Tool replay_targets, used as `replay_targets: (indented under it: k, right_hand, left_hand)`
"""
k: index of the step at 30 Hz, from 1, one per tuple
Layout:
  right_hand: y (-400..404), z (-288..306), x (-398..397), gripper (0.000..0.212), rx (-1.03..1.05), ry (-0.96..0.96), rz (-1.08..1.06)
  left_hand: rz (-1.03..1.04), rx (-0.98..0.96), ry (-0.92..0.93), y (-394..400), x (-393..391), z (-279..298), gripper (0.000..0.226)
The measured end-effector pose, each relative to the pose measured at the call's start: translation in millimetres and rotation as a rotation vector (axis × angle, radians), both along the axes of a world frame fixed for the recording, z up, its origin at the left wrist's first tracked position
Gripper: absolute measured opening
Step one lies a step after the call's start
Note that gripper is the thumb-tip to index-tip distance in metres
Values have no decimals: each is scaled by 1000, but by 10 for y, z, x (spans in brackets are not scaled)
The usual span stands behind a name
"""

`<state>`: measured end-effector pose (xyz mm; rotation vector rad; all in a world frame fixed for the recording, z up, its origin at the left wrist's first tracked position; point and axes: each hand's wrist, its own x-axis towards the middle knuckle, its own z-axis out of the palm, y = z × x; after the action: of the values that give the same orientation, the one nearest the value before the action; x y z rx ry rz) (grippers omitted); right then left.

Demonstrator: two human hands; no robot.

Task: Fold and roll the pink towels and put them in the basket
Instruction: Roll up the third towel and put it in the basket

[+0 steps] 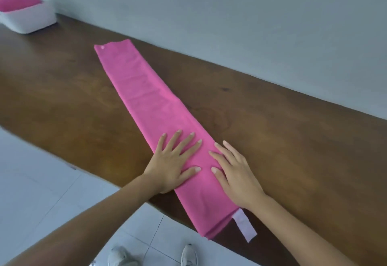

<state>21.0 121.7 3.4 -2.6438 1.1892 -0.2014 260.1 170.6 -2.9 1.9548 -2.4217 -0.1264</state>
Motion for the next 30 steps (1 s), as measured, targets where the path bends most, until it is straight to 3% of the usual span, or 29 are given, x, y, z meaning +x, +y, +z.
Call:
replay_targets:
  k: [8,15,19,24,27,30]
  right_hand:
    - [-11,-37,-21,57,17,23,32]
    - [45,-47,-53,55,4,-20,54]
    - [55,-77,-97,54,28,-132,60]
    - [142,15,-231,47,150,-473,-75]
    - [190,55,-400,40,216,-538,-67]
    - [209,134,-516,41,322,-504,-126]
  left_hand:
    - [314,15,49,214,-310,1,88]
    - [435,23,113,700,-731,5,97]
    - [479,36,142,1001,-1051,-20,89]
    - [549,2,209,1348,-1472,-11,72]
    - [557,-79,213,1477,-1627,13,73]
    - [573,-139,217,1516,-1726,34,59]
